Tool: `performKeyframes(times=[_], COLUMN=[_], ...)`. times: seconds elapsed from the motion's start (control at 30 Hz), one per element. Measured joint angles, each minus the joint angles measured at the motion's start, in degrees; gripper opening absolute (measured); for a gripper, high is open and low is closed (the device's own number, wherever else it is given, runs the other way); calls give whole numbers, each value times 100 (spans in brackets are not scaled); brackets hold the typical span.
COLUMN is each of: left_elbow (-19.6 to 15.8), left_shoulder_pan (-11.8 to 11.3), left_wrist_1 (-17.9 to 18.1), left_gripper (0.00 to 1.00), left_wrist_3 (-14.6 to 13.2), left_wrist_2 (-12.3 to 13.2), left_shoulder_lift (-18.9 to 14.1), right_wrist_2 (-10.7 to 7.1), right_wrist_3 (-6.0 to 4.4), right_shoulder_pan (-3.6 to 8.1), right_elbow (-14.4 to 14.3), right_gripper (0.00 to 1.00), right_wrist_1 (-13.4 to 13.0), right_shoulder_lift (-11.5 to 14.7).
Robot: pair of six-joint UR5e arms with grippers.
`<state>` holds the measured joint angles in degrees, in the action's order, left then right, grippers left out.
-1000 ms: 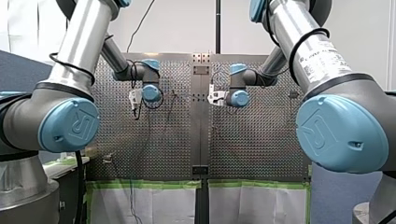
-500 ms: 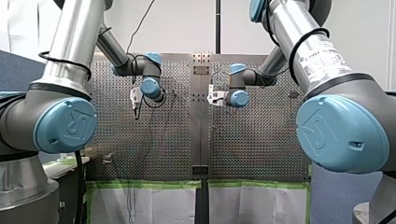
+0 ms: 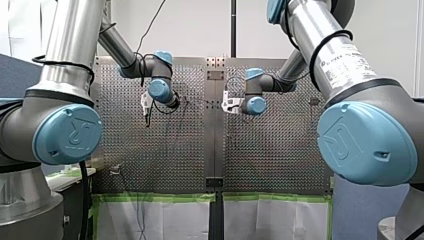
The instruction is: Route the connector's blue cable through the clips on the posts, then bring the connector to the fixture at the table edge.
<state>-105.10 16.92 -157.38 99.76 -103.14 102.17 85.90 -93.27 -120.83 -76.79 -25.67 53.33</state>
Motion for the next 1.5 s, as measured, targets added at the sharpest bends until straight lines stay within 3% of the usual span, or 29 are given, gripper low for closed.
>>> performKeyframes(times=[0.53,1.5], left_elbow=[-85,-87], left_shoulder_pan=[146,338], left_wrist_1=[22,-13], left_gripper=[100,100], left_wrist_3=[-31,-49], left_wrist_2=[41,28], left_shoulder_lift=[-227,-239], right_wrist_2=[0,-2], right_wrist_3=[0,-13], right_shoulder_pan=[-5,8], right_elbow=[-2,-1], right_gripper=[1,1], right_wrist_1=[16,9], right_shoulder_lift=[-1,-1])
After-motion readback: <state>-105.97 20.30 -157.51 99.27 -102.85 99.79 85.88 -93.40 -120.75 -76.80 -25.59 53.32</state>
